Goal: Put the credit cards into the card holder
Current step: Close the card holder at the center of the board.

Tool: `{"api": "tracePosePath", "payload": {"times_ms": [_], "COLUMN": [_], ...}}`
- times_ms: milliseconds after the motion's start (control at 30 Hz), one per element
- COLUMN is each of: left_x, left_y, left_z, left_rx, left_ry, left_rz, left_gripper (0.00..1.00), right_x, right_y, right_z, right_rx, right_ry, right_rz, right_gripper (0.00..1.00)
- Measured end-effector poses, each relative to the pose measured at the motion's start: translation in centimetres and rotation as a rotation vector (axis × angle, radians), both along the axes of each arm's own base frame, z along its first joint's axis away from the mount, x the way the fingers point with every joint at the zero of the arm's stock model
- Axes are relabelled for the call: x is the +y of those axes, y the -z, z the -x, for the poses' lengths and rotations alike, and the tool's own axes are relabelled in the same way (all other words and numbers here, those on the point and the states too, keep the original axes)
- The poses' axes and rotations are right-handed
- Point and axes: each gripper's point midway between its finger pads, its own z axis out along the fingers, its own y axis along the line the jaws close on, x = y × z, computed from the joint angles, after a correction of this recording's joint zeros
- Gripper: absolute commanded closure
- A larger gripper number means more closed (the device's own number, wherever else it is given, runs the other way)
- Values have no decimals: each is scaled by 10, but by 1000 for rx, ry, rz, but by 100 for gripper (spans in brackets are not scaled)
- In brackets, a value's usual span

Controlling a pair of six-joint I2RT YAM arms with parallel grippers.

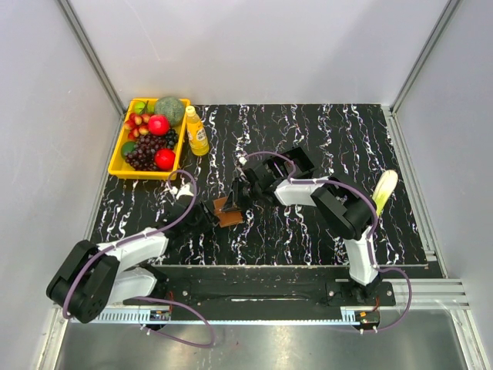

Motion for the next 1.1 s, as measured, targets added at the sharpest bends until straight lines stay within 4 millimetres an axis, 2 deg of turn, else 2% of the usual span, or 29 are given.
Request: {"api": "tracePosePath", "payload": {"times_ms": [367, 567, 700, 800, 967, 1100], "left_x": [-2, 16, 31, 37, 22, 10], "left_y": [1, -4, -14, -14, -1, -6], "left_z": [-4, -9, -26, -37, -39, -43], "left_rx": [-8, -28, -66, -71, -32, -53], "left_ry": [-3, -76, -136, -158, -109, -82], "left_rz": [3, -57, -55, -44, 4, 71], "left_gripper": [74, 72, 69, 69, 69, 69], "right_x": [5, 6, 6, 6, 6, 6], "right_y": [0, -1, -1, -1, -1, -1], "right_z": [-1, -2, -2, -2, -2, -2], "right_rx": [5, 4, 4, 3, 2, 2], "right_ry": [-5, -6, -6, -6, -7, -6], "right_rz": [-26, -28, -27, -29, -30, -30], "right_gripper": [77, 77, 76, 75, 75, 75]}}
